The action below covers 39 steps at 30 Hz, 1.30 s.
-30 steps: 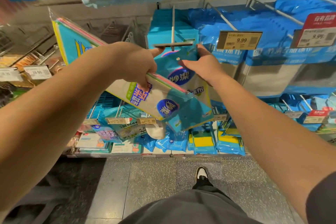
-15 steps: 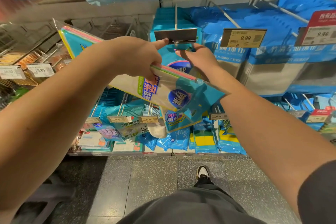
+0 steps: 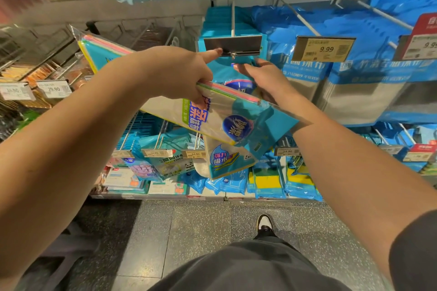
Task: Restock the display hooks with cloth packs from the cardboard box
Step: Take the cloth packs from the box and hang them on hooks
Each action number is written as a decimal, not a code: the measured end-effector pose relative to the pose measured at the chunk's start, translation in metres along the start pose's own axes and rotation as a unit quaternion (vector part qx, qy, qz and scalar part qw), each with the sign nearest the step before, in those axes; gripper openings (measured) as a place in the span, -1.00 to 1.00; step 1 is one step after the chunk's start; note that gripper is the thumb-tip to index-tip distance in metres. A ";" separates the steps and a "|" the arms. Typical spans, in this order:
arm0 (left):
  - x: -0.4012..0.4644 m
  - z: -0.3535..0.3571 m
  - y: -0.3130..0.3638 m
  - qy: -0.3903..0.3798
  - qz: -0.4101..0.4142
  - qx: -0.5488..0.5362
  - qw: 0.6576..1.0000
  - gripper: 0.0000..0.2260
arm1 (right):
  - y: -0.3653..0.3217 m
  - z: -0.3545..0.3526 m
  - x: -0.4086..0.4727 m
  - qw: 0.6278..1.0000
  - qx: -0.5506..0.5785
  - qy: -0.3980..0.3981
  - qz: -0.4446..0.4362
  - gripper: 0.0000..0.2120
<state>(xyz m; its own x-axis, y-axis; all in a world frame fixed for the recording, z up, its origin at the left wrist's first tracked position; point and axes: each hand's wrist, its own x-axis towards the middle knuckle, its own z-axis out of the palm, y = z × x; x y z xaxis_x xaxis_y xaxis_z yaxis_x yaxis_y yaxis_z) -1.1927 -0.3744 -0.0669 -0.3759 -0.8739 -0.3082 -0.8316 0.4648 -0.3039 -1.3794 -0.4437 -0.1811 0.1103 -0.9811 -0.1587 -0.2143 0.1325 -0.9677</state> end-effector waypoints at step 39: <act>0.005 0.013 -0.013 0.016 0.002 -0.056 0.998 -0.75 | 0.016 0.017 0.089 0.981 0.047 0.190 0.008 -0.57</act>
<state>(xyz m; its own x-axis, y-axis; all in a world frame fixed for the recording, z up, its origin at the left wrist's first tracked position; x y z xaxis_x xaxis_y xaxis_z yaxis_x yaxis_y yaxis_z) -1.1785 -0.3825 -0.0767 -0.3897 -0.8773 -0.2803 -0.8703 0.4503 -0.1995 -1.3566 -0.5269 -0.2137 -0.2665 -0.9579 -0.1071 -0.1212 0.1435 -0.9822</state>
